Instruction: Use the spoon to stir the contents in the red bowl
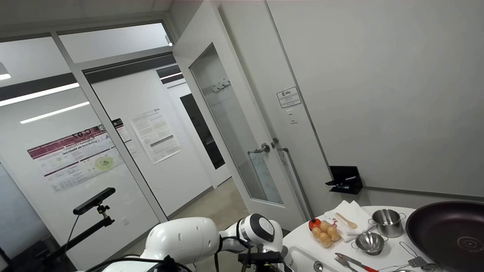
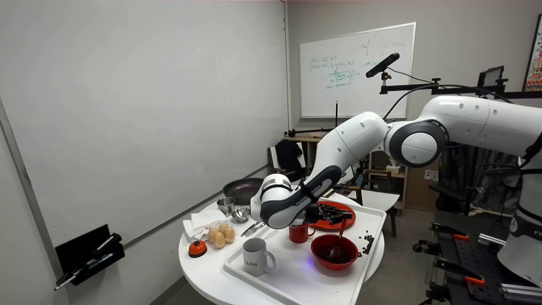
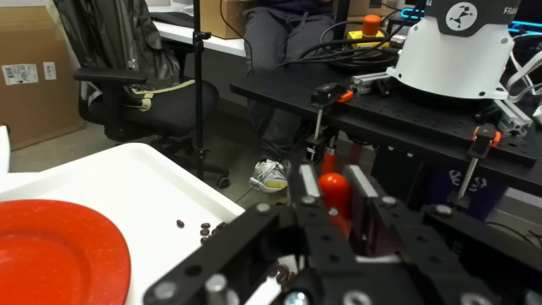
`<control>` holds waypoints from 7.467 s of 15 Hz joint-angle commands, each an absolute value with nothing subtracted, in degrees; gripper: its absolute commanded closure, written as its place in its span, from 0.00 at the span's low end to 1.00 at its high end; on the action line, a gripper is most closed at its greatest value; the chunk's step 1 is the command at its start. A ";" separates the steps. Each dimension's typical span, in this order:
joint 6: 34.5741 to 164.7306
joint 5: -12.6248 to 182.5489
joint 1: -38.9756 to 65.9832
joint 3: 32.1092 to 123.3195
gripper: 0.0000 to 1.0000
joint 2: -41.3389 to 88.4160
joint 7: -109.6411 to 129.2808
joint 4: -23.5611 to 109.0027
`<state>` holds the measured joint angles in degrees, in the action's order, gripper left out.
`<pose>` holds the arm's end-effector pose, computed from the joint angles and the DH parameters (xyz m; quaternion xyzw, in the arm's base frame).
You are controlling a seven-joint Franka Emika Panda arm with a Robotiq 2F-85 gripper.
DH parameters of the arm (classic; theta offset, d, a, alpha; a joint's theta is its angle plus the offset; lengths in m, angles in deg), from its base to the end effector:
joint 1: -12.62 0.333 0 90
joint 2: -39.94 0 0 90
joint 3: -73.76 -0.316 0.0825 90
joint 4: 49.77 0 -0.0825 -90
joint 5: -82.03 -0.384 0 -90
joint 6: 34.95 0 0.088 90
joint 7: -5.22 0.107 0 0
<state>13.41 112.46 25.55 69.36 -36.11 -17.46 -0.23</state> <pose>0.6074 0.0988 0.0747 0.7220 0.2482 -0.6180 0.1875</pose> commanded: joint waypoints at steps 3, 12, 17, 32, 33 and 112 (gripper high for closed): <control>14.06 108.50 22.05 68.87 0.91 -34.18 -14.47 5.20; 15.11 102.83 17.63 69.15 0.91 -30.89 -8.65 13.01; 16.34 103.11 18.02 68.67 0.91 -30.00 -8.32 13.62; 17.68 106.91 26.68 68.58 0.91 -32.07 -11.19 2.94; 17.85 106.85 26.36 68.64 0.91 -32.01 -11.04 3.33; 66.83 80.98 12.13 69.63 0.91 0.28 1.62 49.17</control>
